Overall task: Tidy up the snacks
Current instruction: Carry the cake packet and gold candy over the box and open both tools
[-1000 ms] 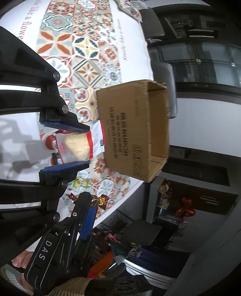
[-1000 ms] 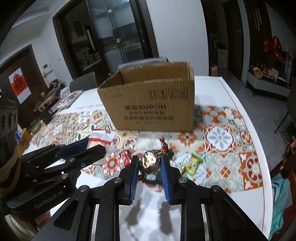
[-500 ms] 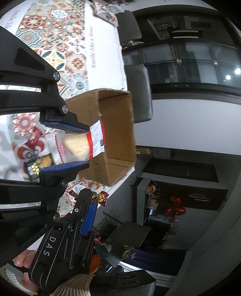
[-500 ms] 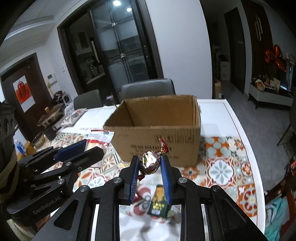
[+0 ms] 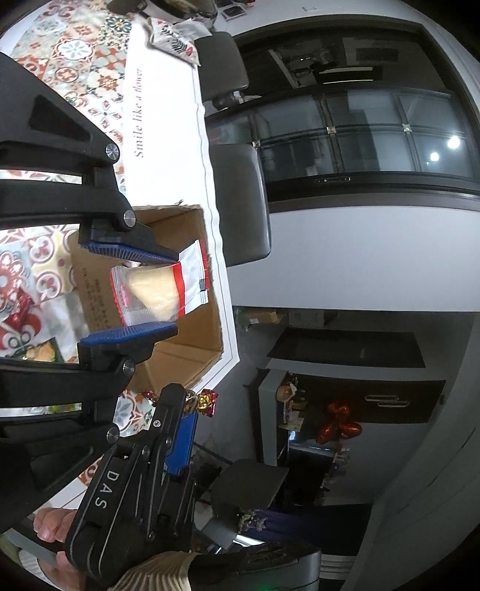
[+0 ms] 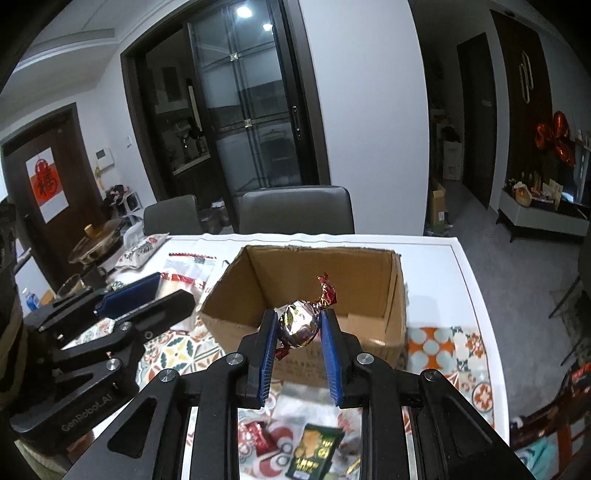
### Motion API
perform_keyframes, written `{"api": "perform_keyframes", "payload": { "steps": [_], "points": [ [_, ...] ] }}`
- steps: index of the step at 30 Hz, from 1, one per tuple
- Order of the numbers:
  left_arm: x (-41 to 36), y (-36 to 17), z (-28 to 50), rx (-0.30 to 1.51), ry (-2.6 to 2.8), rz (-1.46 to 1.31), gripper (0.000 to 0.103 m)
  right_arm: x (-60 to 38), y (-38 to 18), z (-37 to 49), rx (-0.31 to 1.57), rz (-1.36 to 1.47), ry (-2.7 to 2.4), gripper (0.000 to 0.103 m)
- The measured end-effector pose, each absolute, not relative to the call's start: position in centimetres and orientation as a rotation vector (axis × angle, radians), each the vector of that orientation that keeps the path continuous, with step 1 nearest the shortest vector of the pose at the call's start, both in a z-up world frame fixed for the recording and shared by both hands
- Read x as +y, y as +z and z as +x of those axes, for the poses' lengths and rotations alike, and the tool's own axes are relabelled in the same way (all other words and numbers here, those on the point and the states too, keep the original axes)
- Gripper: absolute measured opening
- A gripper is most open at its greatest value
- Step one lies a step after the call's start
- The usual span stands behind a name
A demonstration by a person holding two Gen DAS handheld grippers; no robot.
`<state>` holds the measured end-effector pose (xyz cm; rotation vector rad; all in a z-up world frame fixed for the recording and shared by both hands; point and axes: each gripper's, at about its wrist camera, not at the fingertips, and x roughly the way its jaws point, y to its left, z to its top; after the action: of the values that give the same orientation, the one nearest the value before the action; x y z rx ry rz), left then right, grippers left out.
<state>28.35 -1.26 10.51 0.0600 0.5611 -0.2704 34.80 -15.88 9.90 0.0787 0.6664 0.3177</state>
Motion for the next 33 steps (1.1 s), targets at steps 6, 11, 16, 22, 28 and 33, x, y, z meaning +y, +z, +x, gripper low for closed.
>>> {"api": "perform_keyframes", "payload": {
  "steps": [6, 11, 16, 22, 28, 33],
  "points": [
    [-0.9, 10.0, 30.6, 0.579, -0.251, 0.064, 0.032, -15.8, 9.5, 37.3, 0.689, 0.072, 0.313, 0.025],
    [-0.9, 8.9, 32.7, 0.597, -0.245, 0.074, 0.032, -15.6, 8.9, 39.3, 0.71, 0.061, 0.303, 0.025],
    [-0.6, 7.8, 35.0, 0.639, -0.256, 0.051, 0.032, -15.3, 8.1, 41.0, 0.727, 0.045, 0.293, 0.025],
    [-0.8, 6.5, 37.0, 0.687, -0.255, 0.035, 0.032, -15.2, 6.9, 42.5, 0.754, 0.044, 0.279, 0.025],
    [-1.0, 5.8, 38.0, 0.708, -0.213, 0.075, 0.045, -15.2, 6.2, 43.1, 0.767, 0.037, 0.253, 0.029],
    [-0.4, 5.9, 36.8, 0.711, -0.192, 0.066, 0.054, -15.4, 6.2, 42.5, 0.768, 0.037, 0.229, 0.048]
  ]
}}
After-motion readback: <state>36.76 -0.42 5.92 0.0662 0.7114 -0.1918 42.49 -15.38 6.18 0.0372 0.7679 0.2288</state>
